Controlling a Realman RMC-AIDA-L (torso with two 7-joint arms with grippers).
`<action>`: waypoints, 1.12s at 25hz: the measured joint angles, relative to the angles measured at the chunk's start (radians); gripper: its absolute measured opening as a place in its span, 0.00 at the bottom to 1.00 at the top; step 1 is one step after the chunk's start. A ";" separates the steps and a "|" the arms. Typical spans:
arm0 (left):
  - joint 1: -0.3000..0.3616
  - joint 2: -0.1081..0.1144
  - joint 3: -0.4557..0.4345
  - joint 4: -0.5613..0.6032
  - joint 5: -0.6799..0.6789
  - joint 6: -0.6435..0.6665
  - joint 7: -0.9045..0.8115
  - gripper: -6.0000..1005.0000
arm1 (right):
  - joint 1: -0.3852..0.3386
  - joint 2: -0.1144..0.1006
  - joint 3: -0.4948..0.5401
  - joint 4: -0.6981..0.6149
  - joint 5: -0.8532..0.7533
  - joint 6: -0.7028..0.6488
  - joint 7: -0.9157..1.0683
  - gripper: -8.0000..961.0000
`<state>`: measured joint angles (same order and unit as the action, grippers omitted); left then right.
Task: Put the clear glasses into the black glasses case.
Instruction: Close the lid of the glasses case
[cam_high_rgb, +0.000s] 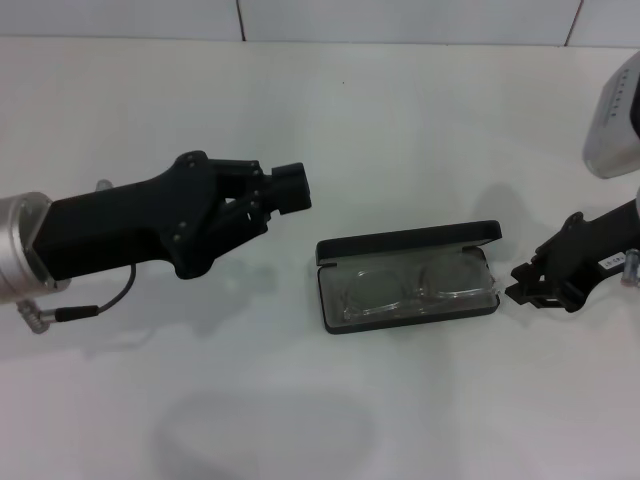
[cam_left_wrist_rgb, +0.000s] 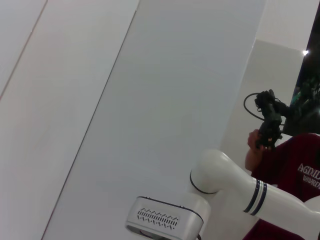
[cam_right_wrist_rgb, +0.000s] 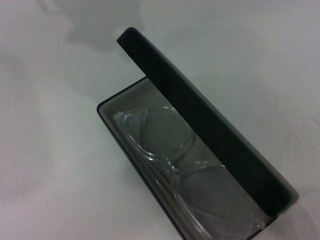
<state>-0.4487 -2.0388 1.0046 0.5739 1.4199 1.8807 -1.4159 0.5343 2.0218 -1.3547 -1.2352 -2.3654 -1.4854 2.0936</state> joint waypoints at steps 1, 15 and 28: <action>0.000 -0.001 0.000 0.000 0.004 0.000 0.000 0.12 | 0.000 0.000 -0.005 0.000 0.000 0.006 0.000 0.21; 0.013 -0.012 0.000 0.000 0.014 0.000 0.009 0.12 | 0.012 0.000 -0.038 -0.002 0.009 0.044 -0.006 0.21; 0.012 -0.004 -0.001 0.000 0.014 -0.003 0.009 0.13 | 0.049 0.002 -0.061 0.043 0.011 0.077 -0.008 0.21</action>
<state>-0.4369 -2.0431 1.0040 0.5736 1.4344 1.8776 -1.4067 0.5838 2.0233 -1.4158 -1.1924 -2.3547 -1.4082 2.0854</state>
